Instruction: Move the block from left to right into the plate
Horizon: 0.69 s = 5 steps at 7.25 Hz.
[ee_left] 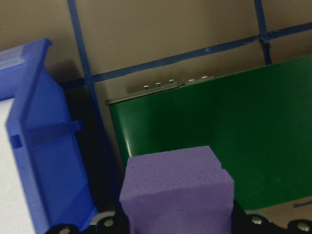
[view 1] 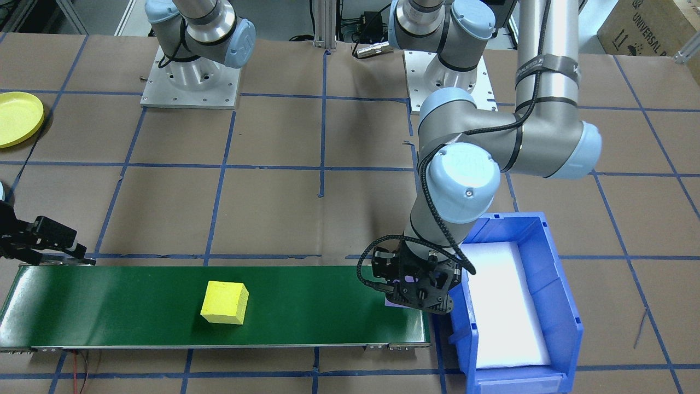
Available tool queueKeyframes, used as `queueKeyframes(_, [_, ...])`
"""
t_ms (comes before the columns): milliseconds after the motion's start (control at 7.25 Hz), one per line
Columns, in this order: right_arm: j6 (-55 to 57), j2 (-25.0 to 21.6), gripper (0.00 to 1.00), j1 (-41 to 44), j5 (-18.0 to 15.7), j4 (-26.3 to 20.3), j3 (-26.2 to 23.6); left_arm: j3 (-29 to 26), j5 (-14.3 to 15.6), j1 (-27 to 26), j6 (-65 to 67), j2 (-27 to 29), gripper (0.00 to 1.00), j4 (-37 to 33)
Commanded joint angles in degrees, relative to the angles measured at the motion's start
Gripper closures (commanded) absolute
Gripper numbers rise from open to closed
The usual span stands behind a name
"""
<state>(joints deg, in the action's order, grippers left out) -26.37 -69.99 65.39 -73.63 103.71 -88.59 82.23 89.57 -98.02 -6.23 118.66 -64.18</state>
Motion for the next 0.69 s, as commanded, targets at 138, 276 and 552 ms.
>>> queueKeyframes(138, [0.00,0.12,0.00,0.00,0.07,0.00,-0.09,2.49,-0.09,-0.51,-0.54,1.13,0.22,4.32])
queueKeyframes(276, [0.00,0.03,0.00,0.00,0.07,0.17,-0.09,2.06,-0.35,-0.59,0.33,0.35,0.00,4.33])
queueKeyframes(552, [0.09,0.12,0.00,0.00,0.07,1.23,-0.53,-0.13,-0.62,-0.51,0.78,-3.68,0.00,4.50])
